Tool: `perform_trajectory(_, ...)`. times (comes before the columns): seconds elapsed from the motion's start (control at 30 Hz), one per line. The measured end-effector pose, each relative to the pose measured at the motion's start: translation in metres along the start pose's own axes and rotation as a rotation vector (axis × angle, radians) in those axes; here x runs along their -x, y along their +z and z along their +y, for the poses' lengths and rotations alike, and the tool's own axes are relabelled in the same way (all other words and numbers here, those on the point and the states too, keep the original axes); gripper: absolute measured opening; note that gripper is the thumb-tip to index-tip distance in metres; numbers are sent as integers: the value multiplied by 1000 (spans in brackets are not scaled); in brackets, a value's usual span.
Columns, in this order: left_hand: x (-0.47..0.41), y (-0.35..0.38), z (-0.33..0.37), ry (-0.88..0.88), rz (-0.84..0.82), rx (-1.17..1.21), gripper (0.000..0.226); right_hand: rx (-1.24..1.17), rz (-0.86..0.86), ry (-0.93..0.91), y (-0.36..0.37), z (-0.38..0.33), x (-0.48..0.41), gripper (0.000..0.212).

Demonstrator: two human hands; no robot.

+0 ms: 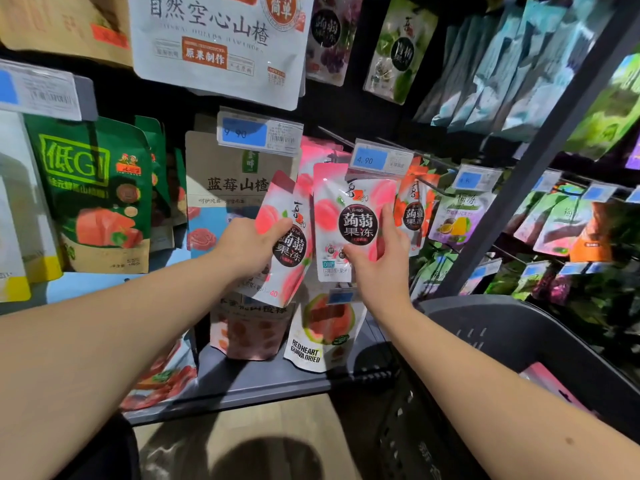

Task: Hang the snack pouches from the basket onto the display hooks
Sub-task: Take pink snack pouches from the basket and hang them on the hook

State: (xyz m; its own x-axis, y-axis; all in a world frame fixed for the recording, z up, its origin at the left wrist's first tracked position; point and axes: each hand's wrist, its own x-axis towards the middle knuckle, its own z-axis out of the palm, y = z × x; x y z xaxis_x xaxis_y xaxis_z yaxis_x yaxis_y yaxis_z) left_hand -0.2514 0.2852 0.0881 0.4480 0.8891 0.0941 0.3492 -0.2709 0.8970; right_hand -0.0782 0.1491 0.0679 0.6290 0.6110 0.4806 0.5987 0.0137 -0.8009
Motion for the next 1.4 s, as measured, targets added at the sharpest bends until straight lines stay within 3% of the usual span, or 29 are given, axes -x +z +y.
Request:
perform_trajectory(0.53, 2, -1, 2, 18, 41, -23, 62, 95, -32, 78, 8, 21, -33, 94)
perform_trajectory(0.63, 2, -3, 3, 28, 164, -40, 64, 204, -50, 54, 25, 32, -53, 79)
perform_trajectory(0.77, -5, -7, 2, 25, 207, -51, 62, 354, -73, 62, 42, 36, -76, 64)
perform_trajectory(0.87, -6, -10, 3, 53, 197, -31, 60, 376, -78, 157, 55, 38, -95, 33)
perform_trajectory(0.93, -6, -12, 3, 60, 187, -81, 61, 346, -83, 171, 67, 45, -106, 42)
perform_trajectory(1.0, -8, -15, 0, 50, 187, -86, 64, 291, -59, 75, 81, 59, -118, 81)
perform_trajectory(1.07, -10, -17, -3, 49, 179, -77, 64, 292, -51, 33, 91, 71, -127, 92)
perform_trajectory(1.33, -14, -13, -3, 61, 185, -70, 65, 304, -102, 162, 97, 73, -139, 97)
perform_trajectory(1.4, -13, -8, 0, 68, 177, -76, 64, 240, -70, 193, 83, 56, -124, 69)
